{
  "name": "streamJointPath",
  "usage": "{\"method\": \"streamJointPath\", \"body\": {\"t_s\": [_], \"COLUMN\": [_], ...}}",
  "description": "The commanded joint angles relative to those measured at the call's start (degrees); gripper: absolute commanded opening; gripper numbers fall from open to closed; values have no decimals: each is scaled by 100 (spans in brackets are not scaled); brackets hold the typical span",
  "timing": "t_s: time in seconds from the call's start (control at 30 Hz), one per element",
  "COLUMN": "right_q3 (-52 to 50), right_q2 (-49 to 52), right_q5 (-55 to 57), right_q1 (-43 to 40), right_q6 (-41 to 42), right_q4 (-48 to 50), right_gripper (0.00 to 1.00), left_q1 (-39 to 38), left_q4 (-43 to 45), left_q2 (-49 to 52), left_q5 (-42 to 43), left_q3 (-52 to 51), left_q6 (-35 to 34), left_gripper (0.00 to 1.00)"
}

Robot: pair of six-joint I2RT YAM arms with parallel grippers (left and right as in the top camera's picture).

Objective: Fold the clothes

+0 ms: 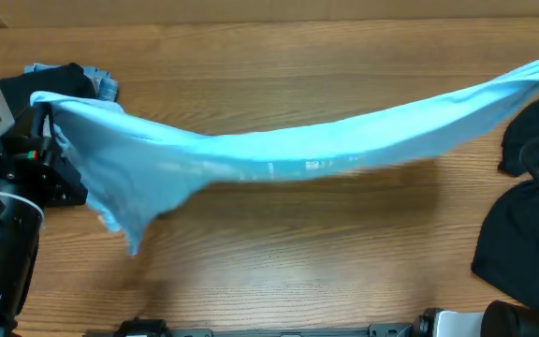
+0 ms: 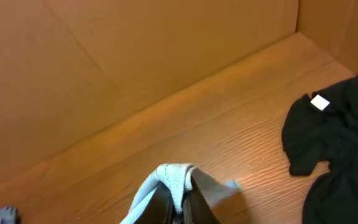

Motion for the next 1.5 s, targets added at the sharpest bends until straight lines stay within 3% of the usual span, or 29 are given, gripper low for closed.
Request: {"method": "streamJointPath", "body": {"t_s": [0.0, 0.13, 0.23, 0.3, 0.37, 0.5, 0.63, 0.77, 0.9, 1.17, 1.27, 1.47], "right_q3": [87, 72, 68, 103, 782, 1823, 1808, 1639, -2, -3088, -3731, -4323], "right_q2": [490, 2212, 3366, 3399, 3209, 3040, 2999, 3139, 3136, 3069, 2802, 1818], "right_q5": [160, 153, -374, -603, -579, -566, -94, 953, 859, 713, 697, 570], "right_q1": [-4, 74, 192, 197, 181, 90, 87, 87, 98, -289, -745, -1156], "right_q6": [-24, -48, -68, -11, 116, 120, 79, -85, -245, -348, -310, -192], "right_q4": [72, 68, 1226, 1958, 2345, 2087, 1161, -251, -249, -249, -251, -245], "right_gripper": [4, 4, 4, 4, 4, 4, 4, 4, 4, 4, 4, 4], "left_q1": [7, 15, 42, 96, 142, 428, 463, 214, -234, -1121, -1445, -1480], "left_q4": [114, 317, 1368, 1639, 1565, 1373, 105, -1683, -2909, -3110, -3230, -2750], "left_q2": [684, 2409, 3858, 4433, 4791, 4776, 4771, 4793, 4813, 4813, 4804, 4656], "left_q5": [-203, -192, 225, 511, 527, 579, 1233, 1419, 1412, 1453, 1311, 566], "left_q3": [37, 37, 103, 575, 1921, 4111, 4787, 4301, 2898, 151, -678, -1381], "left_q6": [90, 111, 109, 87, 94, 92, 221, 216, 339, 717, 748, -118], "left_gripper": [4, 4, 4, 4, 4, 4, 4, 4, 4, 4, 4, 4]}}
